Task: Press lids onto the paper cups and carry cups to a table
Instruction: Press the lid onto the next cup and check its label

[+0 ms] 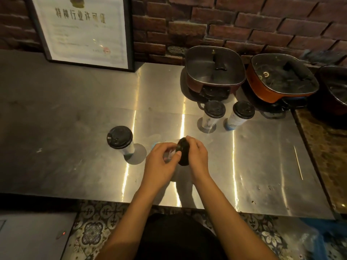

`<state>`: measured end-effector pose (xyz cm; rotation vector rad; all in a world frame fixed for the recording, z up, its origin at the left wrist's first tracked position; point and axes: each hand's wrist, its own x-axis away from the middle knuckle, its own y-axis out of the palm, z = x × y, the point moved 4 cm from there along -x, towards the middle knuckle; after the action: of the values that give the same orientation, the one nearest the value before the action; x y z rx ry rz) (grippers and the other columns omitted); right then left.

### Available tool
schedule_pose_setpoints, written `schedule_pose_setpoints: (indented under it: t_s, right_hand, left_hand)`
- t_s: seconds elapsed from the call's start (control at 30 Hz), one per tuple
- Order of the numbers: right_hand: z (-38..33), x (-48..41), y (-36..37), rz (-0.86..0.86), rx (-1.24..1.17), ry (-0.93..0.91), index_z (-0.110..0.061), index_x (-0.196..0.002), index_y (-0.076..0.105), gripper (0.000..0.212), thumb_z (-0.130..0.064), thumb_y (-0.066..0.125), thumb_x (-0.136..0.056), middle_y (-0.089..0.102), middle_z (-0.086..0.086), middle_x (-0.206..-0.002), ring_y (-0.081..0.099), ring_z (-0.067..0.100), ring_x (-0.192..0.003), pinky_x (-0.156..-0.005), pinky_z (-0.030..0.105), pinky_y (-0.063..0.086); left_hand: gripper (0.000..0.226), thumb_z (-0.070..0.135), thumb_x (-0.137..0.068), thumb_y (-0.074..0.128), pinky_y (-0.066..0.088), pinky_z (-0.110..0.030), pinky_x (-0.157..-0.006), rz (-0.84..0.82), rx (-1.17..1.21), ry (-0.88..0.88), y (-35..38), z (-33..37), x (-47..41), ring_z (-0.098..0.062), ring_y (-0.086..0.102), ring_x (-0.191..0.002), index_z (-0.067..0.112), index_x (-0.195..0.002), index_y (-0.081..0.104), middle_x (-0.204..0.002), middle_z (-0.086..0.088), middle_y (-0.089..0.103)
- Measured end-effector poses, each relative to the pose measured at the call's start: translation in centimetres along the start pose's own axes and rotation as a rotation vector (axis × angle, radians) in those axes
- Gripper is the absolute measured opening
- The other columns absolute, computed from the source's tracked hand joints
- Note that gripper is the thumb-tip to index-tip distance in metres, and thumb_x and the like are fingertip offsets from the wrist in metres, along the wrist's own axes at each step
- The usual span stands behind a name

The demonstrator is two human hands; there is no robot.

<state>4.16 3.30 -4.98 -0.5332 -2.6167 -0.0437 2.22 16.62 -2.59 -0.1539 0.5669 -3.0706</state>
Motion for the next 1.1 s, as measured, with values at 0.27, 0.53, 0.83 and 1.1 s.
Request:
schedule_pose_setpoints:
  t_s: [0.27,0.53,0.83,1.1]
  right_hand:
    - [1.2,-1.1,4.6,-0.019,0.107,0.016,-0.014,-0.137,0.063,0.039,-0.015,0.061,-0.098,0.064,0.006,-0.137,0.061,0.027,-0.124,-0.108,0.048,0.051]
    - [1.3,-2.5,7.3,-0.011,0.204,-0.011,-0.012,-0.131,0.068,0.036,-0.009,0.066,-0.095,0.071,0.007,-0.127,0.066,0.025,-0.117,-0.106,0.048,0.053]
    - [0.8,-1.8,8.5,0.020,0.256,-0.079,-0.013,-0.132,0.069,0.037,-0.010,0.063,-0.096,0.073,0.006,-0.125,0.068,0.020,-0.114,-0.107,0.039,0.052]
    - [1.0,-1.5,8.3,0.042,0.310,-0.094,-0.013,-0.129,0.071,0.033,-0.010,0.061,-0.097,0.073,0.008,-0.124,0.068,0.023,-0.113,-0.106,0.044,0.053]
  left_hand:
    - [0.043,0.008,-0.096,0.067,0.046,-0.017,-0.085,0.075,0.345,-0.289,-4.7,-5.2,-3.0,-0.010,0.058,-0.123,0.035,-0.129,0.061,-0.126,0.013,0.066]
    - [0.057,-0.002,-0.096,0.063,0.052,-0.025,-0.096,0.007,0.366,-0.389,-5.8,-7.9,-5.0,-0.007,0.061,-0.122,0.027,-0.145,0.055,-0.117,0.022,0.066]
    - [0.063,-0.001,-0.097,0.061,0.049,-0.018,-0.087,-0.069,0.364,-0.383,-6.6,-8.6,-5.0,0.006,0.063,-0.103,0.037,-0.146,0.050,-0.122,0.020,0.063]
    - [0.055,0.010,-0.098,0.064,0.045,-0.035,-0.104,-0.101,0.329,-0.376,-6.8,-8.7,-4.5,-0.010,0.058,-0.122,0.033,-0.146,0.051,-0.138,0.009,0.060]
